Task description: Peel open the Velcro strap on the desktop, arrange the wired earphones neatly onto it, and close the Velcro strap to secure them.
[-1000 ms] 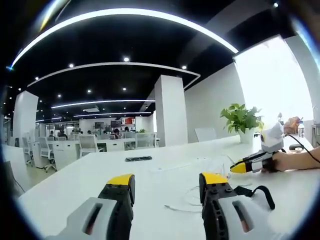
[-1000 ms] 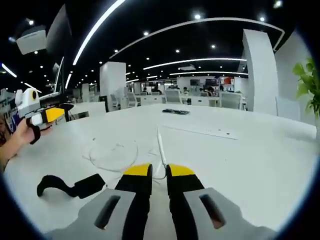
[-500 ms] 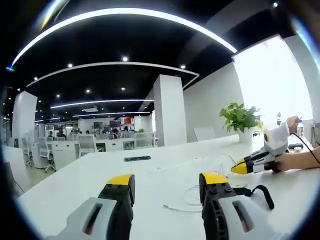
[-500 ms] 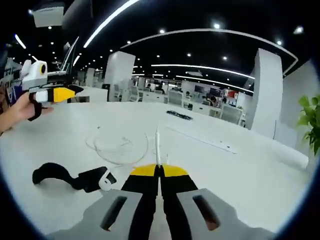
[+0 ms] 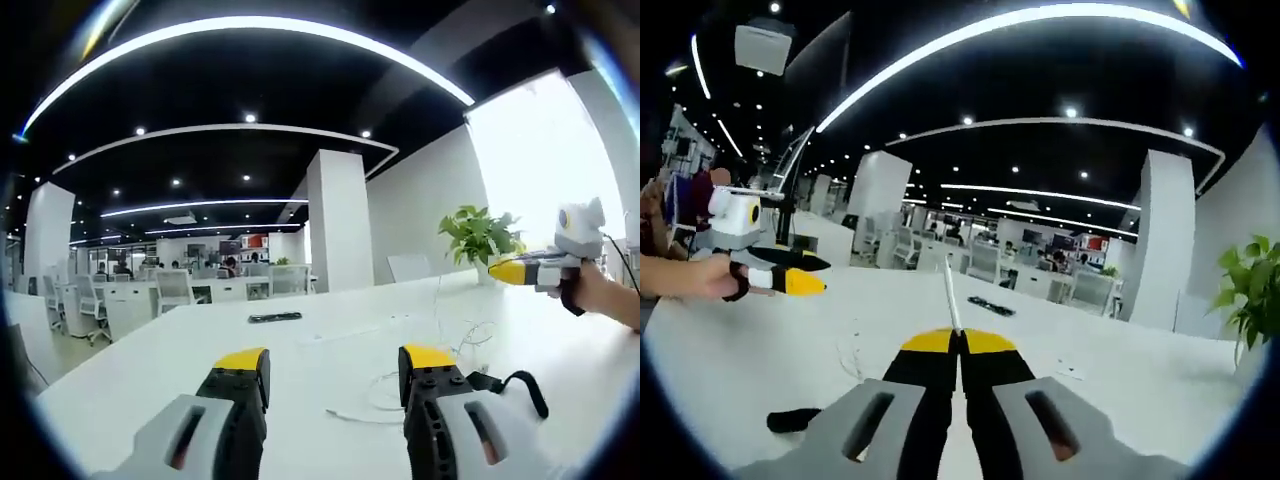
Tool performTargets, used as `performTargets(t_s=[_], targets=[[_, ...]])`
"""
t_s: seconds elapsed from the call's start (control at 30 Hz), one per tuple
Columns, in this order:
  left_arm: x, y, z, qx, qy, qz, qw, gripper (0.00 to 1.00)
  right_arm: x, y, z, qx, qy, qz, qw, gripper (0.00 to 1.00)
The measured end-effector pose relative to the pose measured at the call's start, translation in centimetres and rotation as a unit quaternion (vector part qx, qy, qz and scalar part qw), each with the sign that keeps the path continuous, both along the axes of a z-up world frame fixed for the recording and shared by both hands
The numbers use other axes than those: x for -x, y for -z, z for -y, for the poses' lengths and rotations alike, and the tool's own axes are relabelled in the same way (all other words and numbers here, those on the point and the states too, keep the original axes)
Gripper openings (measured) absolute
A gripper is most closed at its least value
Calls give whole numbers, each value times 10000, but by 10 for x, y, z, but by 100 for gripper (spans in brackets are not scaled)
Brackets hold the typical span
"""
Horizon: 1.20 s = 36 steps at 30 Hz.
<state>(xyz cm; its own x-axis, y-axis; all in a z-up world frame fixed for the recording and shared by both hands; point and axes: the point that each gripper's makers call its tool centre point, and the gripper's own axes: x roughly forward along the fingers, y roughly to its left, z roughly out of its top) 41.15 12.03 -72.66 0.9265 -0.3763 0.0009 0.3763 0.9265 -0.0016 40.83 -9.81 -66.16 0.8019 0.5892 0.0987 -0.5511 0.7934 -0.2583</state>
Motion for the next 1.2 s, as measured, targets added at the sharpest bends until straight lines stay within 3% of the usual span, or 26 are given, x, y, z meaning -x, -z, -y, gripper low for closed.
performTargets(t_s=[0.2, 0.5, 0.7, 0.93, 1.1, 1.2], targets=[[0, 0, -1, -30, -13, 7, 10000, 55, 30, -52, 3, -504, -187, 535, 9971, 4], [1, -6, -7, 92, -70, 54, 9999, 55, 79, -115, -21, -408, -481, 1106, 9919, 4], [2, -8, -9, 98, -56, 58, 9999, 55, 107, -152, -48, -313, -619, 1219, 9901, 4], [3, -16, -14, 231, -95, 105, 9996, 55, 159, -179, -63, -304, -834, 1497, 9847, 4], [5, -17, -8, 284, -32, 113, 9995, 55, 174, -184, -64, -222, -869, 1484, 9849, 4], [5, -18, -4, 276, -3, 136, 9995, 55, 178, -185, -63, -429, -956, 1403, 9845, 4]])
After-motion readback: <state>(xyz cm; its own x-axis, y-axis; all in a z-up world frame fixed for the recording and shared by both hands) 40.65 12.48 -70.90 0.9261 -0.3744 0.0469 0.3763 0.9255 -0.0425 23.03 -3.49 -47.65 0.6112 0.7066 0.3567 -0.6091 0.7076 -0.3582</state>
